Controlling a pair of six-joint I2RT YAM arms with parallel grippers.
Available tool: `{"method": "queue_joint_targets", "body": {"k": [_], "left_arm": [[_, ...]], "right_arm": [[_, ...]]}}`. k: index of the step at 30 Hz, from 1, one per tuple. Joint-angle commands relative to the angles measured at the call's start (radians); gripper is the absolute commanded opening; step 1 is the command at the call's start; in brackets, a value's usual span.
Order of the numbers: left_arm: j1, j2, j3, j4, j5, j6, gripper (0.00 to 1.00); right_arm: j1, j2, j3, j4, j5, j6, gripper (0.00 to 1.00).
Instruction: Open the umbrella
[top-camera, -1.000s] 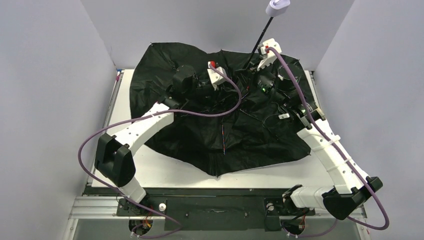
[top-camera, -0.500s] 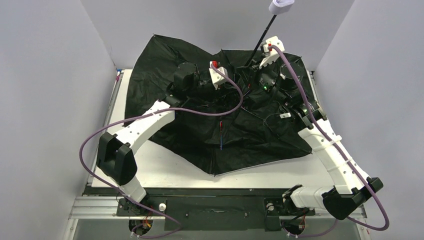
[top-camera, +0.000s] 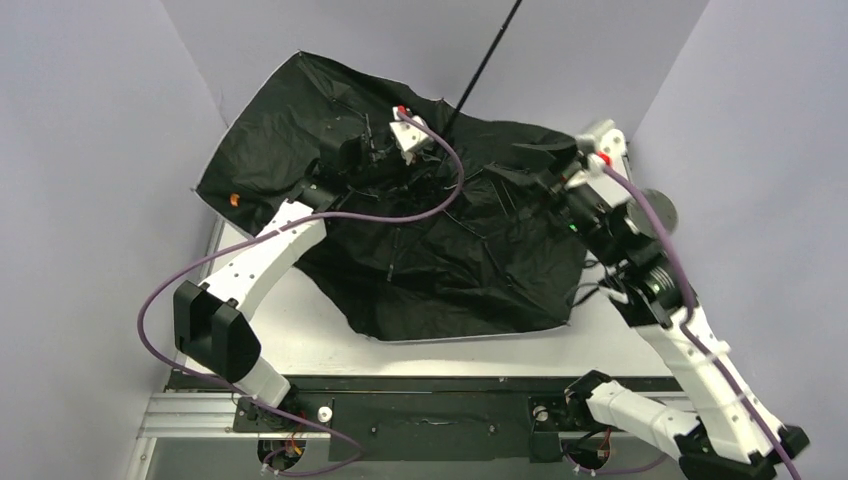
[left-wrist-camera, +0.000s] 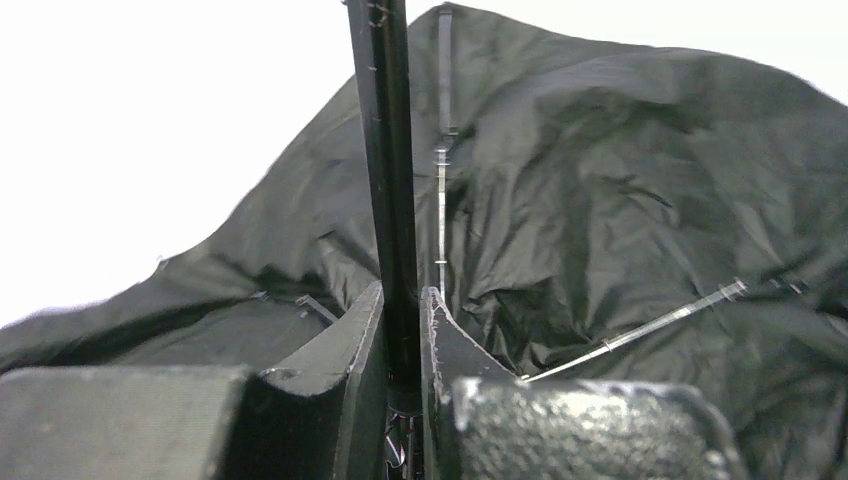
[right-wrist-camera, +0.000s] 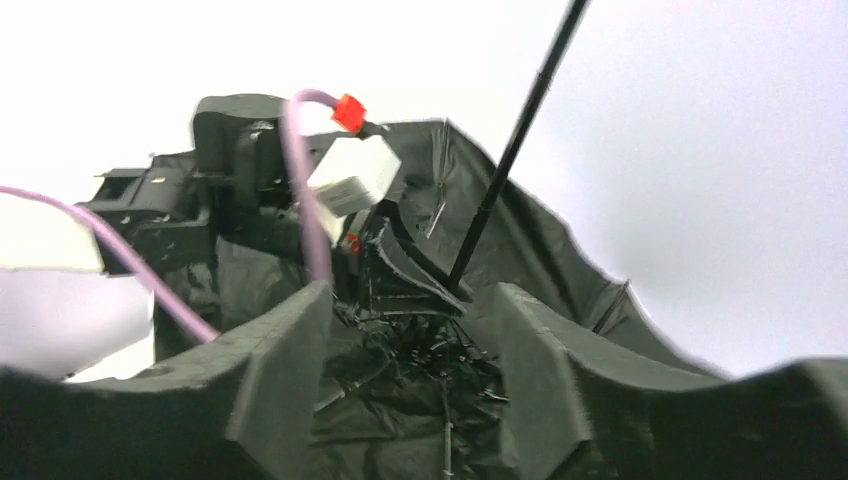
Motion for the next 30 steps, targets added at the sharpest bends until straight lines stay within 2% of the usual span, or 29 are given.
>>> {"method": "queue_joint_targets", "body": {"k": [1, 5, 9, 11, 12, 14, 15, 19, 23, 30], "left_arm": [[0.025, -0.073, 0.153, 0.030, -0.128, 0.080, 0.00], [0.027, -0.101, 0.260, 0.001, -0.151, 0.214, 0.00], [0.017, -0.155, 0.264, 0.010, -0.144, 0.472, 0.00], [0.007, -0.183, 0.253, 0.016, -0.134, 0.677, 0.00], [0.001, -0.193, 0.249, 0.016, -0.119, 0.731, 0.00], [-0.006, -0.225, 0.218, 0.003, -0.088, 0.942, 0.00], [-0.008, -0.250, 0.180, 0.000, -0.077, 1.100, 0.00], [-0.010, -0.305, 0.061, 0.002, -0.030, 1.492, 0.00], [-0.020, -0.308, -0.016, 0.061, -0.116, 1.648, 0.00], [-0.021, -0.237, -0.079, 0.296, -0.289, 1.657, 0.00]], "right_arm": [[0.013, -0.108, -0.108, 0.019, -0.040, -0.099, 0.61], [0.013, -0.194, -0.224, -0.054, 0.067, -0.104, 0.70], [-0.059, -0.221, -0.228, -0.125, 0.155, -0.038, 0.77], [-0.112, -0.217, -0.211, -0.172, 0.155, 0.000, 0.80], [-0.130, -0.215, -0.205, -0.185, 0.158, 0.011, 0.82], [-0.190, -0.211, -0.190, -0.228, 0.143, 0.034, 0.87], [-0.228, -0.209, -0.178, -0.248, 0.115, 0.039, 0.88], [-0.310, -0.172, -0.102, -0.320, 0.022, 0.054, 0.89], [-0.327, -0.091, 0.027, -0.415, -0.125, 0.088, 0.87], [-0.311, -0.026, 0.121, -0.436, -0.303, 0.231, 0.86]]}}
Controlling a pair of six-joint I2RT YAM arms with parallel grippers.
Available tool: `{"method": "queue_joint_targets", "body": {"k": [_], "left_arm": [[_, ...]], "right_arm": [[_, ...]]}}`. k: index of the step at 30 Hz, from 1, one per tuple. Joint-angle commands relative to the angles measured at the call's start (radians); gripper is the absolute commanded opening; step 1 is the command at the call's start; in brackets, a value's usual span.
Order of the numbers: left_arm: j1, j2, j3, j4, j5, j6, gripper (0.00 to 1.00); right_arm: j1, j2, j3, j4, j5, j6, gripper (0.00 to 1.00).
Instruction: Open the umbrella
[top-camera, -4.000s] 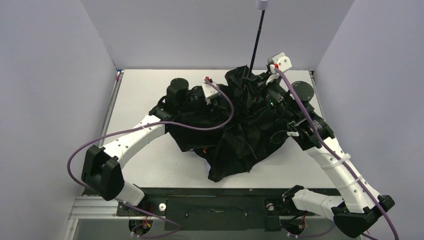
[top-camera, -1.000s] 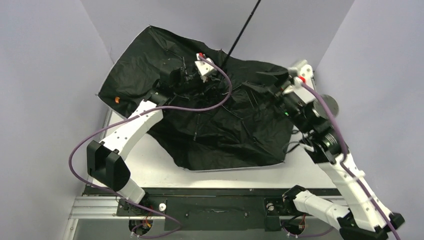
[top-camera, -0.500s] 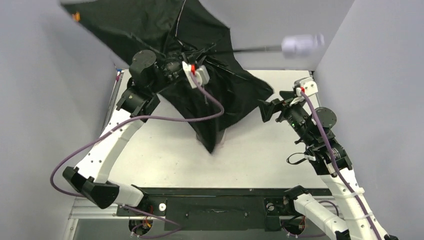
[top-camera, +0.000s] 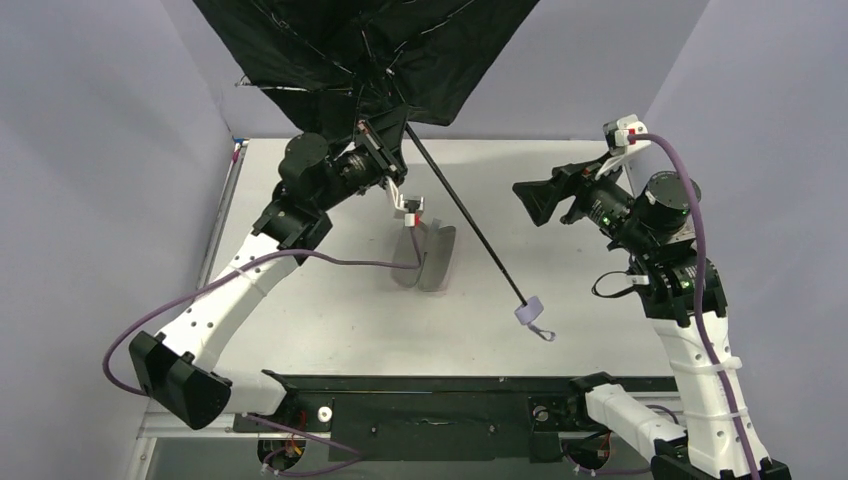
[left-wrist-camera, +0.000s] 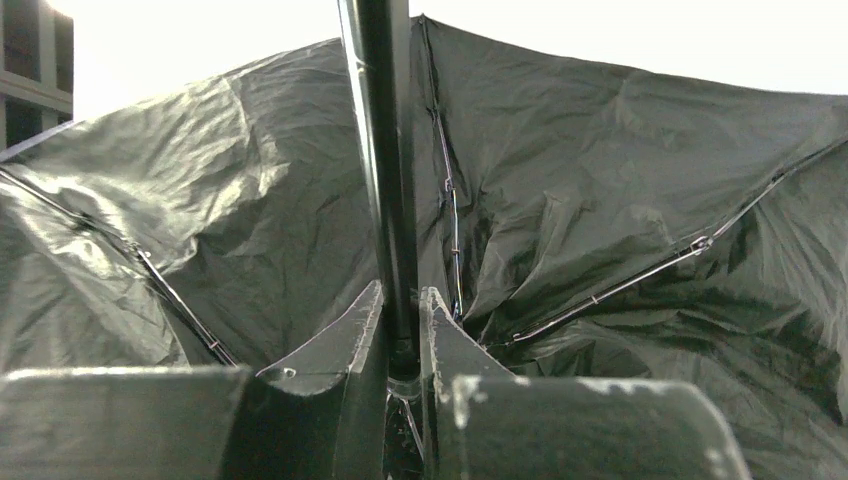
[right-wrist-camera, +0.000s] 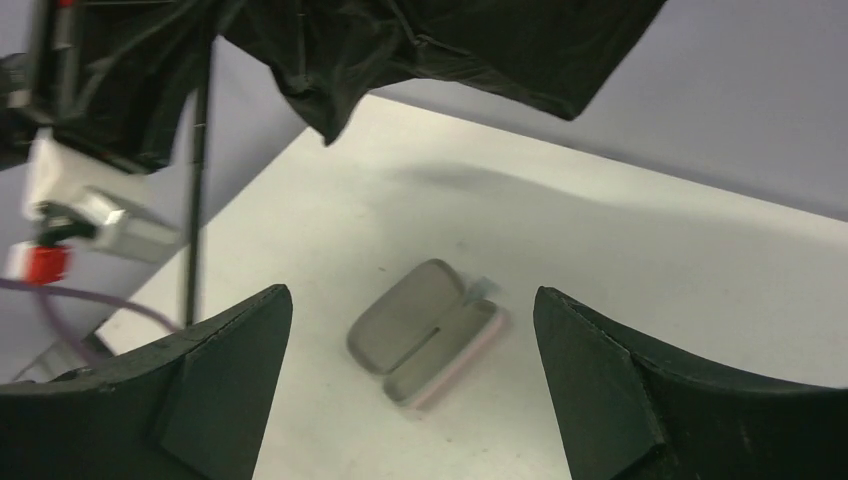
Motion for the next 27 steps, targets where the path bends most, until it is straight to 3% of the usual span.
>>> {"method": "queue_joint_targets", "body": {"k": [1, 7, 11, 19, 24, 27], "left_arm": [[0.002, 0.035, 0.016, 0.277, -0.135, 0.109, 0.00], [0.023, 0.145, -0.008, 0.556, -0.104, 0.132, 0.00], [0.018, 0.193, 0.007, 0.658, -0.084, 0.126, 0.00], [0.029, 0.181, -0.008, 0.669, -0.011, 0.087, 0.00], [0.042, 0.168, -0.015, 0.631, 0.039, 0.070, 0.00], [0.044, 0.182, 0.002, 0.634, 0.041, 0.071, 0.00]], "right_arm": [[0.018, 0.027, 0.051, -0.019, -0.156, 0.113, 0.85], [0.153, 0.045, 0.032, -0.077, -0.088, 0.016, 0.86], [0.194, 0.063, 0.013, -0.117, -0.034, -0.046, 0.86], [0.214, 0.054, -0.038, -0.139, 0.167, -0.147, 0.85], [0.215, 0.075, -0.027, -0.149, 0.180, -0.169, 0.79], [0.215, 0.097, -0.043, -0.179, 0.120, -0.176, 0.70]]}}
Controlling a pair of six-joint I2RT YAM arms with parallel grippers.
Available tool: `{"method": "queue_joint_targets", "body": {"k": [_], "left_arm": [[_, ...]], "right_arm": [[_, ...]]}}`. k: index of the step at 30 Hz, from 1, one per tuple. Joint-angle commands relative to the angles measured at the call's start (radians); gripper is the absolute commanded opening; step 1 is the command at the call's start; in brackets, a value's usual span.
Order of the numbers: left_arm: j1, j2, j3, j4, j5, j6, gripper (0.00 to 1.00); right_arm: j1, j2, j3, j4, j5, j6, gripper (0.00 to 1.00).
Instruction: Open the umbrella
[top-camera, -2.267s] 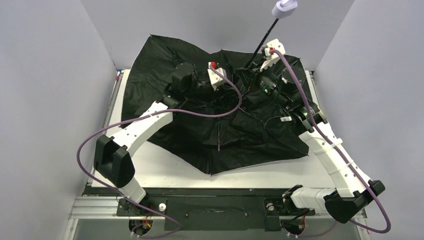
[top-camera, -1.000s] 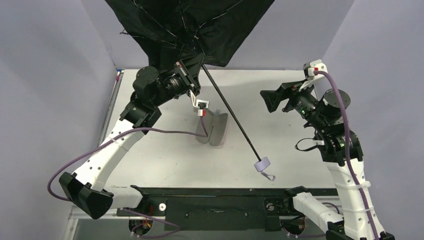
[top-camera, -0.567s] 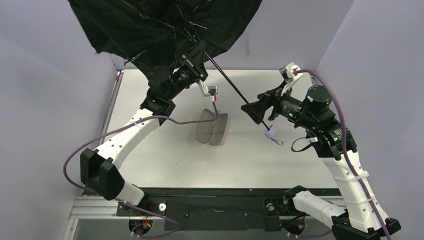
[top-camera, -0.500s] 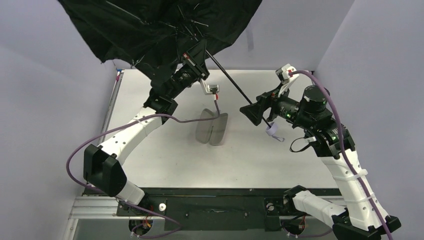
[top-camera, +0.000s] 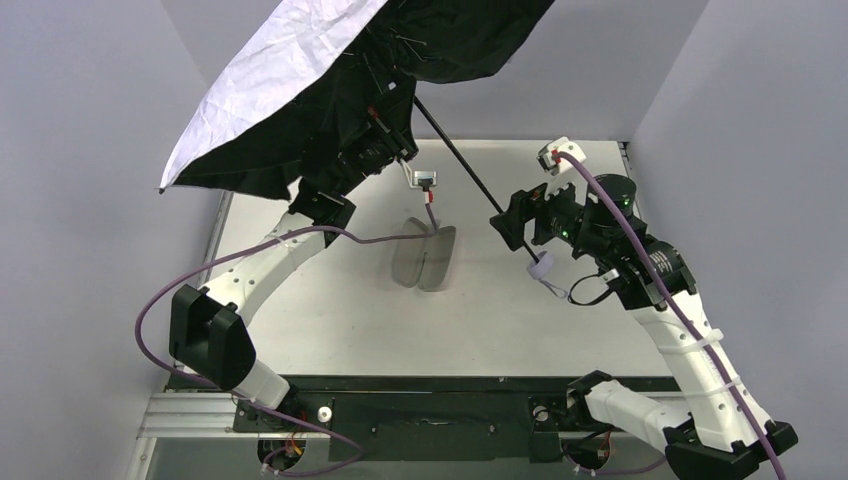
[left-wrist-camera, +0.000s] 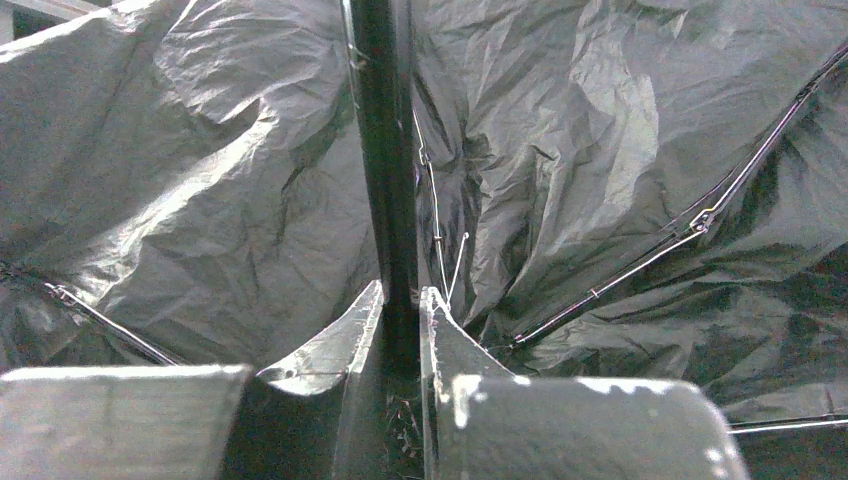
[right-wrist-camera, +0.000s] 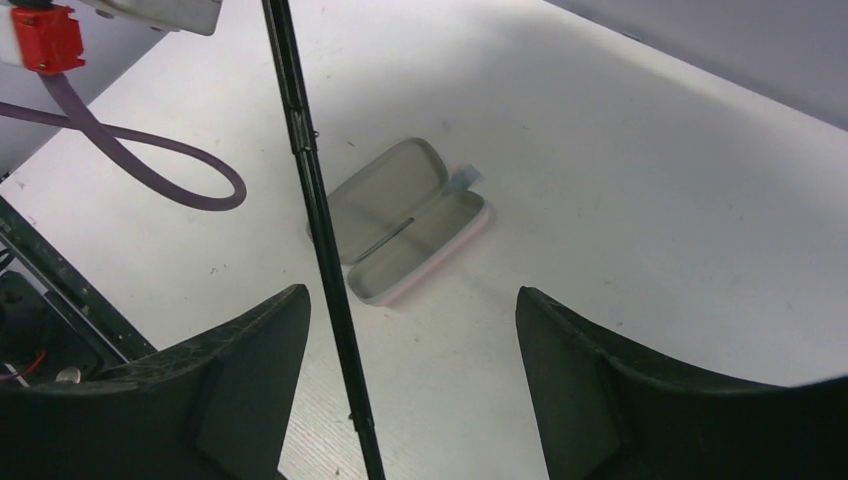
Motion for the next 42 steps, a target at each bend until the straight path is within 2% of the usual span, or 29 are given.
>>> {"method": "queue_joint_targets", "body": {"k": [1, 6, 11, 15, 17, 19, 20, 22, 24, 25, 26, 27, 28, 29, 31, 42], "left_arm": [[0.011, -0.036, 0.035, 0.099, 0.037, 0.003, 0.00], [0.019, -0.013, 0.069, 0.102, 0.024, 0.004, 0.00], [0.030, -0.009, 0.078, 0.093, 0.011, 0.004, 0.00], [0.040, -0.016, 0.069, 0.095, 0.013, 0.001, 0.00], [0.042, -0.022, 0.059, 0.100, 0.018, -0.001, 0.00], [0.046, -0.025, 0.049, 0.108, 0.022, -0.003, 0.00], [0.046, -0.026, 0.047, 0.110, 0.023, -0.003, 0.00], [0.047, -0.027, 0.040, 0.118, 0.022, -0.003, 0.00], [0.049, -0.027, 0.039, 0.119, 0.020, -0.004, 0.00], [0.052, -0.029, 0.038, 0.119, 0.019, -0.003, 0.00], [0.053, -0.028, 0.037, 0.119, 0.019, -0.003, 0.00], [0.055, -0.029, 0.036, 0.118, 0.018, -0.003, 0.00], [0.056, -0.030, 0.034, 0.116, 0.017, -0.004, 0.00], [0.057, -0.031, 0.033, 0.117, 0.016, -0.001, 0.00], [0.060, -0.031, 0.029, 0.115, 0.018, 0.003, 0.00], [0.070, -0.007, 0.020, 0.156, 0.046, 0.020, 0.00]], "right_arm": [[0.005, 0.034, -0.015, -0.028, -0.028, -0.035, 0.69], [0.006, 0.052, -0.055, -0.076, -0.103, -0.055, 0.57], [0.005, 0.065, -0.084, -0.104, -0.162, -0.066, 0.52], [0.006, 0.072, -0.082, -0.117, -0.195, -0.066, 0.41], [0.006, 0.078, -0.081, -0.122, -0.226, -0.058, 0.29], [0.006, 0.085, -0.082, -0.123, -0.258, -0.044, 0.12], [0.006, 0.090, -0.086, -0.124, -0.266, -0.041, 0.10], [0.006, 0.097, -0.090, -0.134, -0.291, -0.028, 0.13], [0.006, 0.102, -0.095, -0.143, -0.315, -0.021, 0.21], [0.005, 0.101, -0.098, -0.145, -0.324, -0.018, 0.31], [0.006, 0.102, -0.102, -0.150, -0.324, -0.012, 0.35], [0.005, 0.102, -0.104, -0.153, -0.329, -0.010, 0.36], [0.005, 0.106, -0.106, -0.161, -0.336, -0.017, 0.31], [0.005, 0.106, -0.106, -0.165, -0.347, -0.021, 0.11], [0.005, 0.105, -0.106, -0.176, -0.344, -0.026, 0.00], [0.047, 0.117, -0.081, -0.287, -0.333, -0.149, 0.00]]}}
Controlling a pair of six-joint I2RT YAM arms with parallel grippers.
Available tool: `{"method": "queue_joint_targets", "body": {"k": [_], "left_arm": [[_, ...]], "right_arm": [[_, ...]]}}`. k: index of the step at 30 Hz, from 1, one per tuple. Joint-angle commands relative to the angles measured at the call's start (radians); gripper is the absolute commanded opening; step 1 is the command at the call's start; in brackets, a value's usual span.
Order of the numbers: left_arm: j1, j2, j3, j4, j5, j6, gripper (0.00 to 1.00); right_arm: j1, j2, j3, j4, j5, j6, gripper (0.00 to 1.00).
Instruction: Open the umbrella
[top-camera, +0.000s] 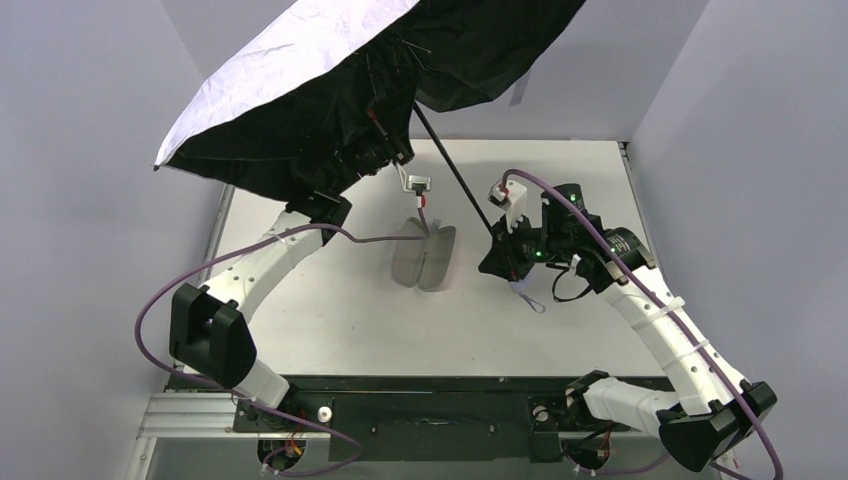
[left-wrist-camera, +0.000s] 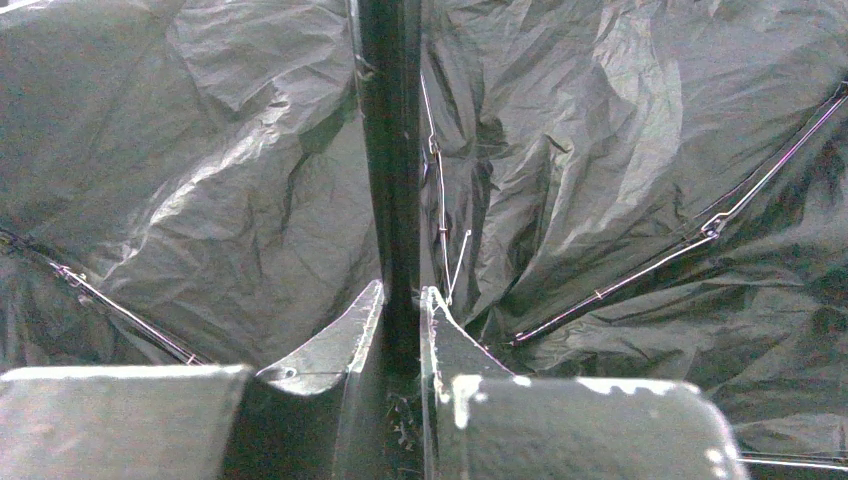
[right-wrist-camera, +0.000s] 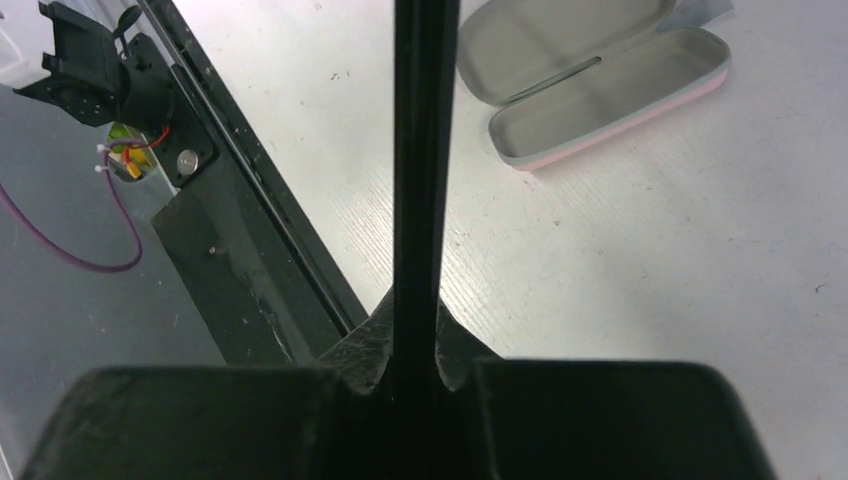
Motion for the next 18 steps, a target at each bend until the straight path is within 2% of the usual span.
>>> {"method": "queue_joint_targets", "body": {"k": [1, 9, 14, 18], "left_arm": [[0.032, -0.011, 0.027, 0.159, -0.046, 0.018, 0.00], [0.041, 0.021, 0.032, 0.120, -0.119, 0.041, 0.12], [0.060, 0.078, 0.080, 0.128, -0.214, 0.048, 0.21], [0.079, 0.132, 0.142, 0.146, -0.299, 0.047, 0.22]], "right_arm": [[0.017, 0.004, 0.016, -0.102, 0.004, -0.064, 0.00], [0.062, -0.007, 0.062, -0.173, 0.040, -0.190, 0.00], [0.083, -0.021, 0.056, -0.218, 0.081, -0.255, 0.00], [0.090, -0.034, 0.051, -0.257, 0.113, -0.298, 0.00]]}}
